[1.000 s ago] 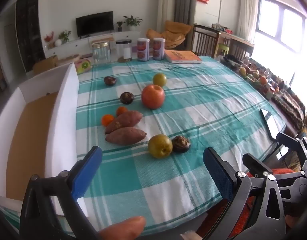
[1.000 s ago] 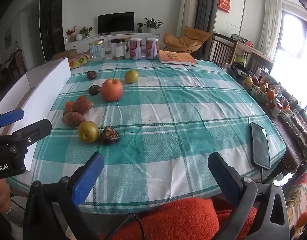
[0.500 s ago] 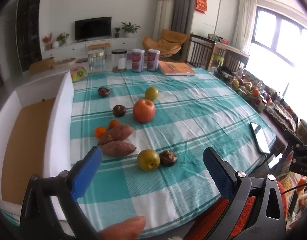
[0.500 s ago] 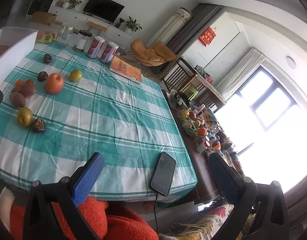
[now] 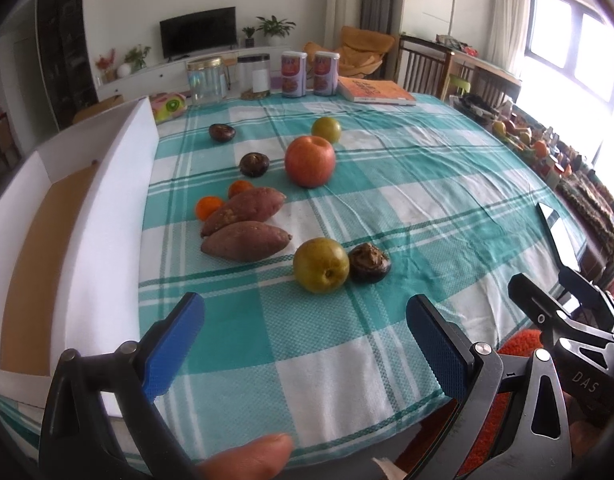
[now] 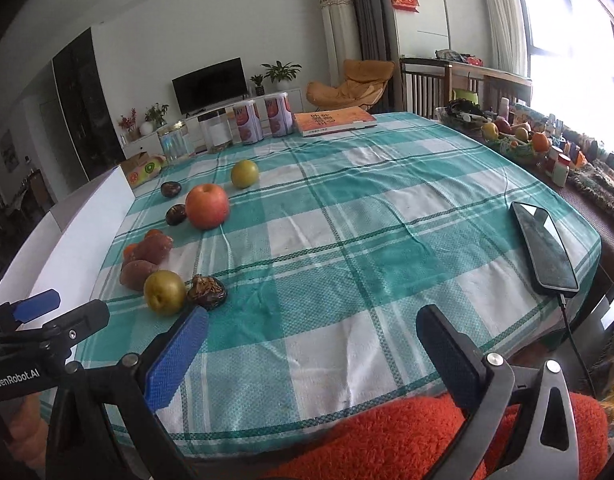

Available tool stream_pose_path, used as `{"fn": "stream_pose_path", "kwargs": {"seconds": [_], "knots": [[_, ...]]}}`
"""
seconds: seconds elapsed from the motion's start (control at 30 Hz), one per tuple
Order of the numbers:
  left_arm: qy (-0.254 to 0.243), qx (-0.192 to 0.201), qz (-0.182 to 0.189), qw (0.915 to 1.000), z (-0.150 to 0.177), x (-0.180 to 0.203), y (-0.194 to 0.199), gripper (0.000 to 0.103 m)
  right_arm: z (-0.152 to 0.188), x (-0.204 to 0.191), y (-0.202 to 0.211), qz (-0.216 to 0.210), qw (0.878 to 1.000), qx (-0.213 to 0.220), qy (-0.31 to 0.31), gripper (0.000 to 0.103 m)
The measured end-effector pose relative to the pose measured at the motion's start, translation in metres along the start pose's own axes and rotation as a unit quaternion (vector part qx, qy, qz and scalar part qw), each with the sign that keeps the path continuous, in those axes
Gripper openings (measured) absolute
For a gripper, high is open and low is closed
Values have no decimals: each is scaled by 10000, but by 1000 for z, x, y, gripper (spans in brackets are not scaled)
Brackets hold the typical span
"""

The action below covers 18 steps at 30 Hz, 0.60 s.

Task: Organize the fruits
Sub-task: 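Move the left tool toward the round greenish-brown pear on the tablecloth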

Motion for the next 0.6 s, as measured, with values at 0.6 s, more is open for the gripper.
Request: {"fn": "stream_pose_path", "kwargs": {"seconds": [0.6], "knots": [[-12,-282,-42,9996,15,6,-22,102,8,-7,-10,47,9997,-95,232,103]]}}
Point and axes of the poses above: each gripper's, at about its wrist camera, not at the fingertips, and y roughly against the way its jaws point, x to its right, z to its underside, the point moved 3 cm from there along -y, roughly the way its jaws point, and after that the axes turned 3 degrees about -x, right-handed, at the moved point
